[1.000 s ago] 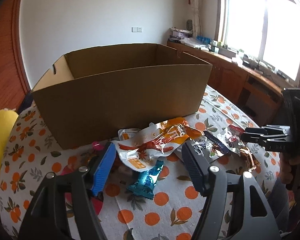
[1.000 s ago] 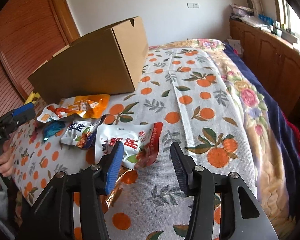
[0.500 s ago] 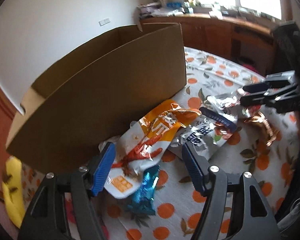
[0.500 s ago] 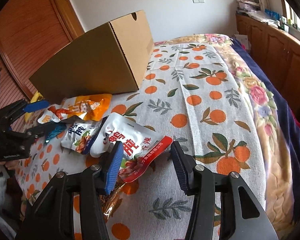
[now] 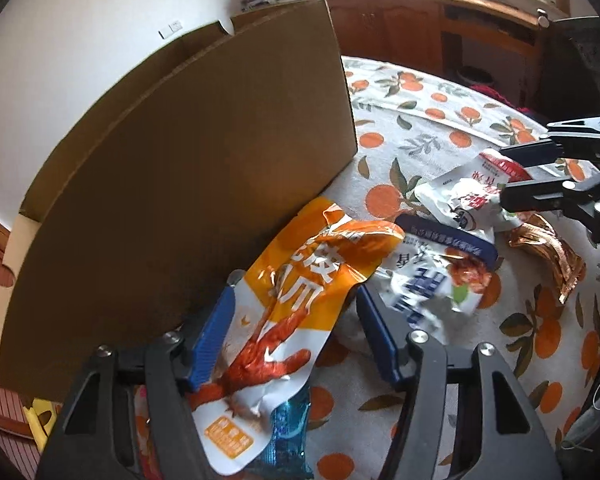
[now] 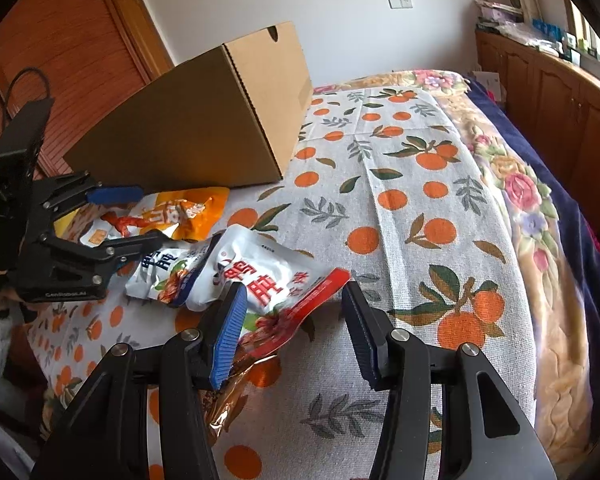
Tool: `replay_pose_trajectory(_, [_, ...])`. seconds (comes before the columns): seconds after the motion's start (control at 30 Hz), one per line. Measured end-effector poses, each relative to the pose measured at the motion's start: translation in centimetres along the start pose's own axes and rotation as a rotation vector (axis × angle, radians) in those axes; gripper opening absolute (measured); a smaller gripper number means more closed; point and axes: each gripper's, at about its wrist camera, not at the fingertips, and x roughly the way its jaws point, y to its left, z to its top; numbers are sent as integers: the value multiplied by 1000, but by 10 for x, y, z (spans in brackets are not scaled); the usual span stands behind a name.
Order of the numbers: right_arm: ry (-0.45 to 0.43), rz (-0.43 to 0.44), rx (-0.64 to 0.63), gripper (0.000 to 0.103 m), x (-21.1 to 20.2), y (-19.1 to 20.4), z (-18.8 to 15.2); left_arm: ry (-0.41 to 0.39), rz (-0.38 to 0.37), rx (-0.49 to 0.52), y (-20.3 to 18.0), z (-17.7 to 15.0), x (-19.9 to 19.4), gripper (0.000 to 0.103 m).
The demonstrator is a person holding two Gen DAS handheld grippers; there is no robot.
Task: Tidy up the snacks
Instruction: 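Grasp the orange wrapper with the left tool while the right tool approaches the duck-neck packet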
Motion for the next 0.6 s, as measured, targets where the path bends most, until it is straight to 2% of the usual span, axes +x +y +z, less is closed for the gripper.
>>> replay_pose_trajectory(0.17, [1, 5, -8, 50, 0, 2, 0, 7, -11, -8, 1, 6, 5, 61])
replay_pose_trajectory(0.2, [1, 5, -8, 50, -1, 2, -1, 7, -17, -11, 1, 6, 4, 59])
replay_pose_trajectory(0.27, [1, 4, -9, 50, 0, 2, -1, 11, -26, -9, -1, 7, 6, 35])
replay_pose_trajectory(0.3, [1, 3, -10, 50, -1, 2, -1, 9, -11, -1, -2, 5, 4, 32])
replay_pose_trajectory(0.47, [3, -5, -25, 50, -1, 3, -1, -7, -21, -13, -3, 0, -8, 21])
replay_pose_trajectory(0.6, [4, -4, -26, 50, -1, 4, 0, -32, -23, -49, 0, -3, -20, 20])
